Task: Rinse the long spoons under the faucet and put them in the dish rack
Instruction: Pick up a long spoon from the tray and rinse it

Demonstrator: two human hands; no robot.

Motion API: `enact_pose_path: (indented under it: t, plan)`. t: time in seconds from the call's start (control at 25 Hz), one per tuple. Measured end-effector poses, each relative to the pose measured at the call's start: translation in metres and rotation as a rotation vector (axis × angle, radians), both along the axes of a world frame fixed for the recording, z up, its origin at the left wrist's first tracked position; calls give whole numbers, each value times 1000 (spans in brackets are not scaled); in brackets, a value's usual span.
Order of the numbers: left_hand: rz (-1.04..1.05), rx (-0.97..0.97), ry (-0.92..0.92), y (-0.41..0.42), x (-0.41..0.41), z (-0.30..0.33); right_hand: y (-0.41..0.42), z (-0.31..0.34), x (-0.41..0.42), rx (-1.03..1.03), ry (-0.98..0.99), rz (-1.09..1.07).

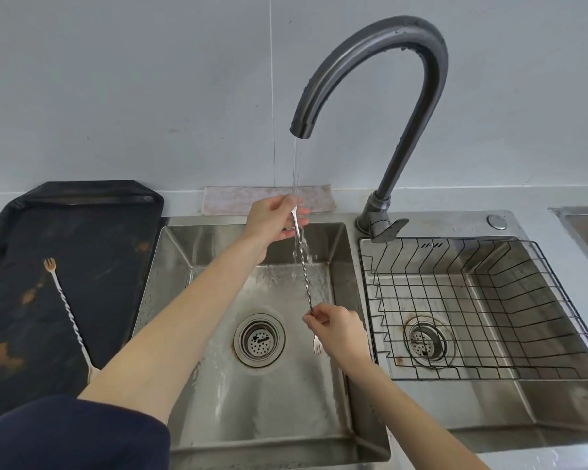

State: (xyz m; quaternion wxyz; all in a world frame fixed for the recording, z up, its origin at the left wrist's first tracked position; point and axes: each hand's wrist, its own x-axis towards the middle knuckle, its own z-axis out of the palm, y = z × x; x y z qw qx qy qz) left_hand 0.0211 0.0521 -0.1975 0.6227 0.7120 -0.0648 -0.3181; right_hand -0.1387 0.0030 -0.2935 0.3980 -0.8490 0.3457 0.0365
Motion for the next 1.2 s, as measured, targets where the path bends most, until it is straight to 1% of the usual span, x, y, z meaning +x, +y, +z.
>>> enact_pose_path:
  t: [0.2,0.24,0.28,0.4,0.48,0.6,0.68,0.72,0.84,1.0,1.08,1.2]
  plan:
    - [-103,61,29,8,-5,-13,-5,6,7,-22,-28,38]
    - [-98,70,41,11,-6,-16,-6,10,8,9,-38,42]
    - [-74,75,53,13,-5,-17,-7,15,8,95,-48,46]
    - [69,67,88,21,4,-24,-13,39,9,487,-93,105]
    - [147,49,103,27,10,-31,-20,55,12,619,-162,141]
    - [210,61,105,36,13,-44,-29,73,22,817,-223,166]
    - [204,99,108,43,13,-55,-33,78,31,970,-252,165]
    - [186,122,120,45,12,-59,-34,80,36,1008,-277,163]
    - [127,187,178,52,7,-68,-36,83,55,976,-358,144]
    - [-63,273,186,62,-3,-79,-33,85,82,831,-351,94]
    - [-162,340,122,68,-9,-88,-30,82,94,788,-342,39]
    - [-301,516,-122,74,-13,-98,-26,77,105,728,-318,-25]
